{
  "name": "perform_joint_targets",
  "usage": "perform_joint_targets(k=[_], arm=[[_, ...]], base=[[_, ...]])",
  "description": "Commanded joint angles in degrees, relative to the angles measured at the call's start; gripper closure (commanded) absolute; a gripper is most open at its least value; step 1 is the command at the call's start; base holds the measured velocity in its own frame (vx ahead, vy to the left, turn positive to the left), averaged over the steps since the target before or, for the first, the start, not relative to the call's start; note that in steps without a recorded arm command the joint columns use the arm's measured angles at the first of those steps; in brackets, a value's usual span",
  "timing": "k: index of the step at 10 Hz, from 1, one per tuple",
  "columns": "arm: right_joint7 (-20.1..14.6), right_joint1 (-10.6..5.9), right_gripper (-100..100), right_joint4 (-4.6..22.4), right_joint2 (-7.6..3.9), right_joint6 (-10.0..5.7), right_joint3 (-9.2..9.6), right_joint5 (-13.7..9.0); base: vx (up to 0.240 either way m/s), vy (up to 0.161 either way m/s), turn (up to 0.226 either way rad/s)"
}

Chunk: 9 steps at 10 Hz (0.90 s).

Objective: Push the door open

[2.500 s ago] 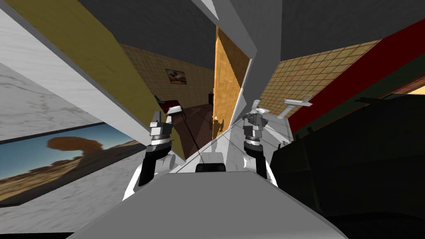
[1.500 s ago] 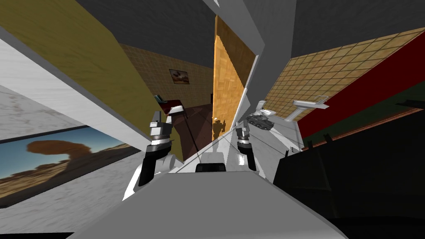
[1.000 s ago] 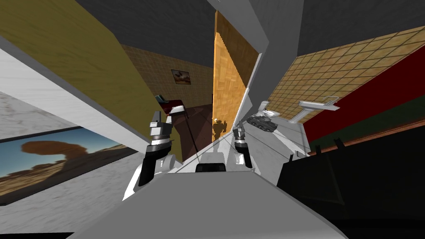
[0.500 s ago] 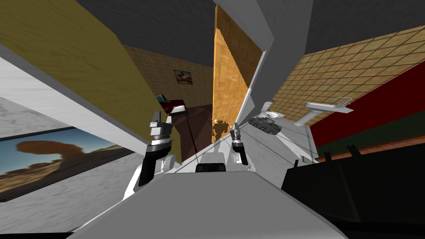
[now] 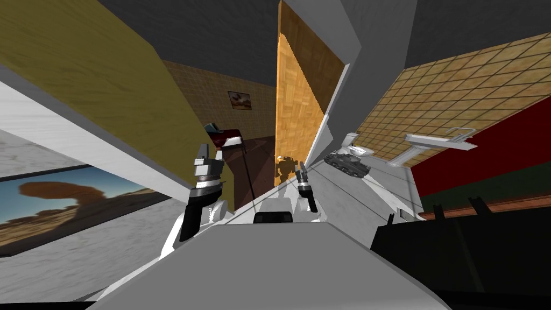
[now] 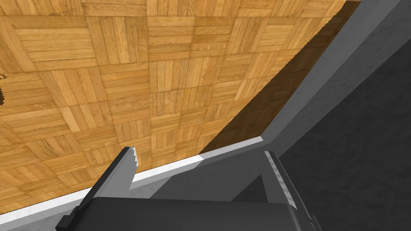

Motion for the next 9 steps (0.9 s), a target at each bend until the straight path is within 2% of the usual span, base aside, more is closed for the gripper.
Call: perform_joint_targets(k=[1, 2, 3, 5, 6, 7, 8, 9], arm=[[0.1, -0.35, -100, 1.62, 0.0, -0.37, 0.28, -0.01], [0.19, -1.28, -100, 3.91, -0.09, -0.76, 0.73, -0.1], [0.19, -1.28, -100, 4.19, -0.09, -0.76, 0.73, -0.1], [0.39, -3.13, -100, 8.41, -0.27, -1.54, 1.61, -0.29], [0.39, -3.13, -100, 9.34, -0.27, -1.54, 1.61, -0.29], [0.49, -4.06, -100, 11.39, -0.3, -1.93, 2.05, -0.39], [0.49, -4.06, -100, 11.91, -0.3, -1.93, 2.05, -0.39], [0.59, -4.98, -100, 14.2, -0.34, -2.33, 2.49, -0.48]], base=[[0.034, -0.046, 0.034], [0.041, -0.045, 0.069], [0.038, -0.043, 0.041], [0.051, -0.084, 0.085], [0.049, -0.077, 0.046], [0.05, -0.062, 0.054], [0.038, -0.047, 0.044], [0.038, -0.054, 0.079]])
